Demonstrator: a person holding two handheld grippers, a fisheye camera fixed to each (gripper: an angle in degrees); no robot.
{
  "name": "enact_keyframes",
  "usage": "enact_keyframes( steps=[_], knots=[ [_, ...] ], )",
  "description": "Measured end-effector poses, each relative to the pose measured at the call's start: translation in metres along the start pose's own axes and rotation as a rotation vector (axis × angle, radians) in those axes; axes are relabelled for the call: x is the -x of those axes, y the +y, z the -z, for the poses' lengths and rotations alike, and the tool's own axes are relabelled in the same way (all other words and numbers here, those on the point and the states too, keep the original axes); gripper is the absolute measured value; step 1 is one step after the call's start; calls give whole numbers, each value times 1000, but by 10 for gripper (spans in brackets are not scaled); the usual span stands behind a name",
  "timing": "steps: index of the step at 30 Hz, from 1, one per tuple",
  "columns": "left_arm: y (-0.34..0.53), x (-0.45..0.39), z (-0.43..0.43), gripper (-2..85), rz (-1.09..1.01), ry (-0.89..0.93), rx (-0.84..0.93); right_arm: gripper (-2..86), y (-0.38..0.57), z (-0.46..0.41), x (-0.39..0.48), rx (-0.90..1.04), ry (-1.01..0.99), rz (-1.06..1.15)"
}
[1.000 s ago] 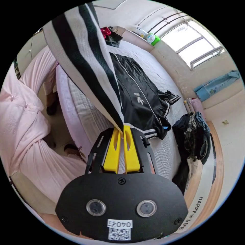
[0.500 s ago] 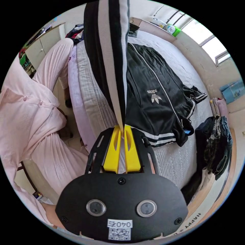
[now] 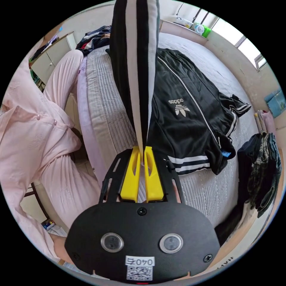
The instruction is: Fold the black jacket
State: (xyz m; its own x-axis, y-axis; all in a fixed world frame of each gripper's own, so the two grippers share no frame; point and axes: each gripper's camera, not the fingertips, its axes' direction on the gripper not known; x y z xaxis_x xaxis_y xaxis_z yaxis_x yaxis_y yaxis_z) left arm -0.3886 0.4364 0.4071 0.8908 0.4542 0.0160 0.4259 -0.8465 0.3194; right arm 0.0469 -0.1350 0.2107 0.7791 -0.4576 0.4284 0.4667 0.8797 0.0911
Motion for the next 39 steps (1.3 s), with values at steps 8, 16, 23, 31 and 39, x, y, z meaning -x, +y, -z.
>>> enact_keyframes(
  steps=[8,16,23,31,39],
  knots=[
    [-49,198,-40,-9,370,-100,34,-9,-15,61,-130,8,-393,-113],
    [-42,414,-141,-11,759,-134,165,-10,-24,73,-214,20,-582,-321],
    [-18,480,-176,-10,923,169,-47,-10,-7,103,-249,-39,-726,-421],
    [-26,453,-141,-4,905,123,-23,-9,6,121,-261,-74,-822,-532],
    [-7,398,-157,9,973,173,-296,0,2,135,-231,-72,-794,-556]
  ],
)
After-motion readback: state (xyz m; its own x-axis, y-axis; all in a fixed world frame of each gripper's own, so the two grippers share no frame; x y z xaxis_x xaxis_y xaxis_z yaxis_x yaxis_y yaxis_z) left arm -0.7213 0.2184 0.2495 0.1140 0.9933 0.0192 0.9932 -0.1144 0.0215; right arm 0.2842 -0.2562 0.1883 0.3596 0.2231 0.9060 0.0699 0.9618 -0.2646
